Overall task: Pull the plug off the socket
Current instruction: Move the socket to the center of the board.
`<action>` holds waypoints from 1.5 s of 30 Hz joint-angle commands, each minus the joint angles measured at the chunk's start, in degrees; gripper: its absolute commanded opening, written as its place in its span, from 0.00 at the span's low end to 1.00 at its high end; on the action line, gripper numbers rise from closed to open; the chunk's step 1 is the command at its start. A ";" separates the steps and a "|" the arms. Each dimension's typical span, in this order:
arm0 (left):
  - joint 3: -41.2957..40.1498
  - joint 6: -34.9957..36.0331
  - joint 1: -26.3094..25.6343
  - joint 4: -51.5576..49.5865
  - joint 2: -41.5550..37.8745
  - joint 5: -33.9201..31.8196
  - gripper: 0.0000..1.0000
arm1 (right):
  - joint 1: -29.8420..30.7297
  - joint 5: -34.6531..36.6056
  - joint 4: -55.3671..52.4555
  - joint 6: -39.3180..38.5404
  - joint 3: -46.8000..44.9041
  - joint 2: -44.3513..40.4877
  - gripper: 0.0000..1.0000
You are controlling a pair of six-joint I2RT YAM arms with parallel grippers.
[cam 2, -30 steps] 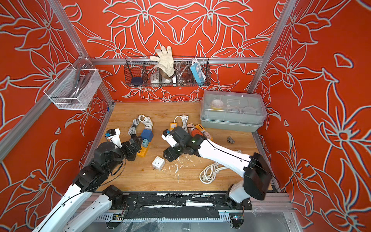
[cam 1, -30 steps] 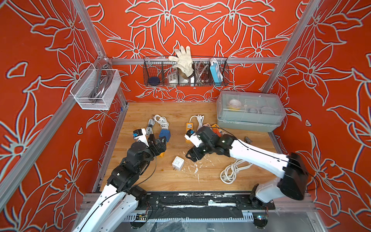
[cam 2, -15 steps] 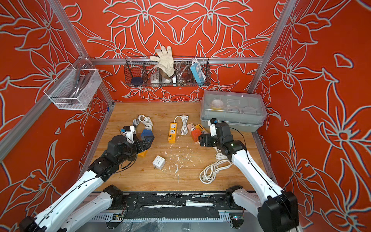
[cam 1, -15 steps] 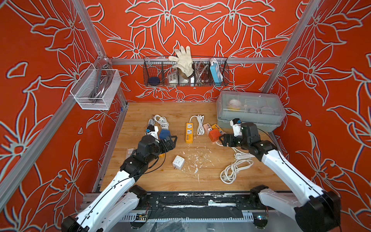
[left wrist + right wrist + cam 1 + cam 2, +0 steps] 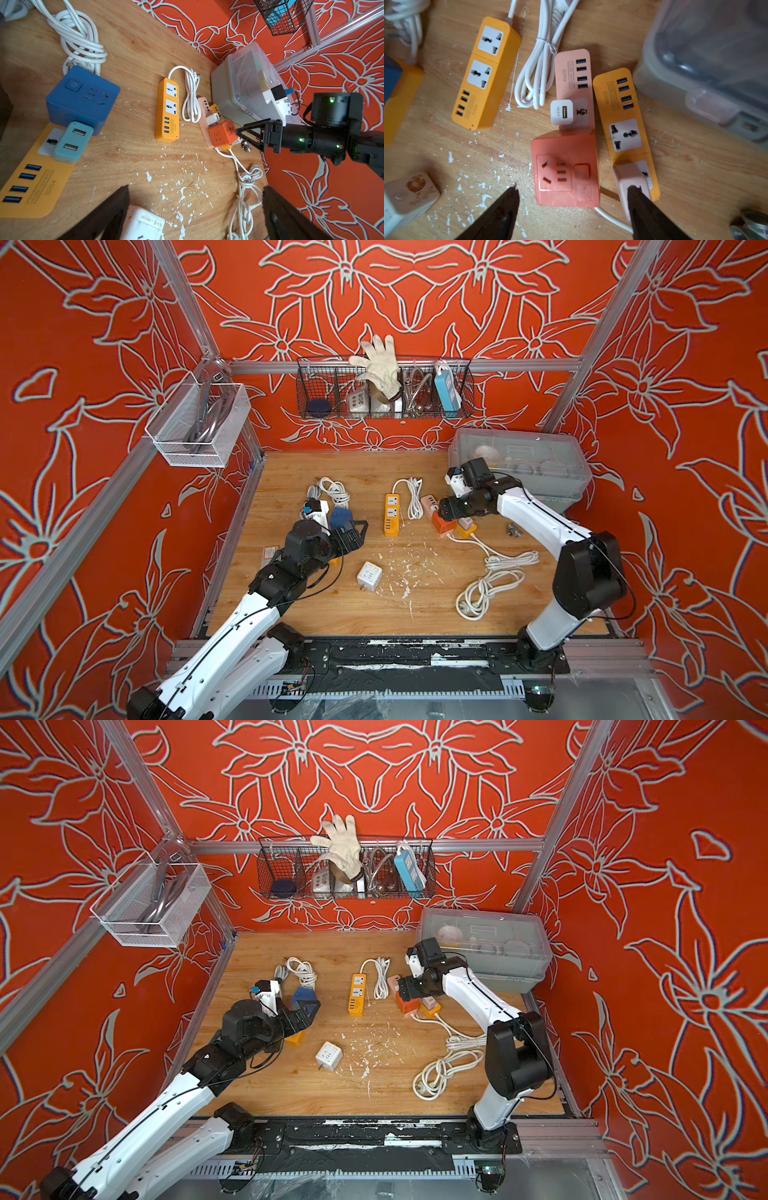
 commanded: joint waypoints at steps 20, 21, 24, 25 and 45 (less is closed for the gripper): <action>0.16 -0.43 0.23 -0.21 0.26 -0.20 0.98 | 6.49 11.89 -10.05 -2.71 13.36 15.11 0.56; 0.08 -0.82 0.23 0.40 0.39 0.19 0.98 | 6.54 11.39 -10.18 -2.57 13.07 14.54 0.54; -0.28 -2.26 0.19 2.75 1.50 2.22 0.98 | 6.52 10.38 -9.47 -1.57 9.86 11.03 0.49; -0.34 -2.99 0.23 3.48 2.11 2.99 0.98 | 6.51 10.08 -9.04 -1.13 8.29 9.50 0.48; 13.53 -16.40 -13.10 15.35 40.74 19.66 0.90 | 6.72 -2.71 2.86 15.50 -29.24 -24.36 0.45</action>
